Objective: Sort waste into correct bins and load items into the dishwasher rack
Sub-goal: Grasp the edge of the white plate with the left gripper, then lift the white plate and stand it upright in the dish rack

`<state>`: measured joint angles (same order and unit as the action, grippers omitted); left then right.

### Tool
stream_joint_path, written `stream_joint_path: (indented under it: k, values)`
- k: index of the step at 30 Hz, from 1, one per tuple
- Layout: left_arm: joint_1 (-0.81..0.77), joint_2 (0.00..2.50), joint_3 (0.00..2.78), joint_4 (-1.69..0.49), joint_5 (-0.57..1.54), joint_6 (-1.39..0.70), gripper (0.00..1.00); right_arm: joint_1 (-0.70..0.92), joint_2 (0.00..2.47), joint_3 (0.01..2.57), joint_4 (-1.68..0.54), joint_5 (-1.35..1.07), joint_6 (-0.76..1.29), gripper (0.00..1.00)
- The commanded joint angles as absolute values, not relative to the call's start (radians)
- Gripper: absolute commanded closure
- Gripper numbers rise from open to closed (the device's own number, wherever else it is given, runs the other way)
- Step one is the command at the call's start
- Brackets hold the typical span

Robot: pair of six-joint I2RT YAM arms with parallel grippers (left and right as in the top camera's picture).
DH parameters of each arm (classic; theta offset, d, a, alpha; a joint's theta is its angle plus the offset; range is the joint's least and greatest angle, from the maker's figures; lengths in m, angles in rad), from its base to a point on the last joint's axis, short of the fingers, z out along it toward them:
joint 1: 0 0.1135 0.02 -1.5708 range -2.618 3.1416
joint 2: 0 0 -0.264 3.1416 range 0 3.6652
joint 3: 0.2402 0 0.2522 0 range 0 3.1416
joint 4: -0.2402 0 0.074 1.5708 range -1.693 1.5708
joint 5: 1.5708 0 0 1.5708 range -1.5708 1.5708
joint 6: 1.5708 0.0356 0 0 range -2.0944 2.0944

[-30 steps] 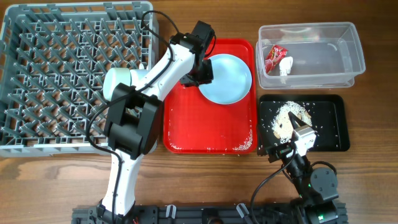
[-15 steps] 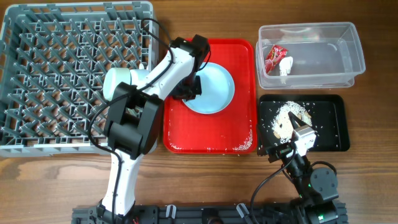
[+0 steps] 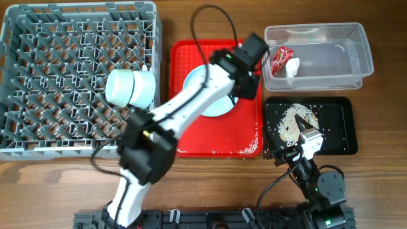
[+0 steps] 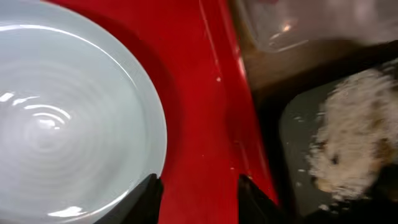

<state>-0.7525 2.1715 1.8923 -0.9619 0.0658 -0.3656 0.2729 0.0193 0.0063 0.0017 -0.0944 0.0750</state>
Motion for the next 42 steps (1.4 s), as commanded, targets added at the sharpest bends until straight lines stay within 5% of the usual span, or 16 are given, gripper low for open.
stream_joint_path:
  k: [1, 14, 19, 26, 35, 42]
  values:
    - [-0.746, 2.263, 1.877, -0.949, 0.014, -0.367, 0.63, 0.268, 0.014, 0.005, 0.007, -0.109, 0.085, 0.0]
    - [-0.835, 2.355, 1.877, -0.962, -0.109, -0.317, 0.95, 0.268, 0.014, 0.005, 0.007, -0.109, 0.085, 0.0]
    - [-0.879, 2.33, 1.893, -0.983, -0.276, -0.318, 0.96, 0.268, 0.014, 0.005, 0.007, -0.109, 0.085, 0.0]
    - [-0.817, 2.138, 2.129, -1.079, -0.224, -0.317, 0.96, 0.268, 0.014, 0.005, 0.007, -0.109, 0.085, 0.0]
    - [-0.358, 1.781, 2.28, -1.287, 0.27, -0.28, 0.96, 0.268, 0.014, 0.005, 0.007, -0.109, 0.085, 0.0]
    - [0.168, 1.78, 2.244, -1.681, 0.659, 0.173, 0.96, 0.268, 0.014, 0.005, 0.007, -0.109, 0.085, 0.0]
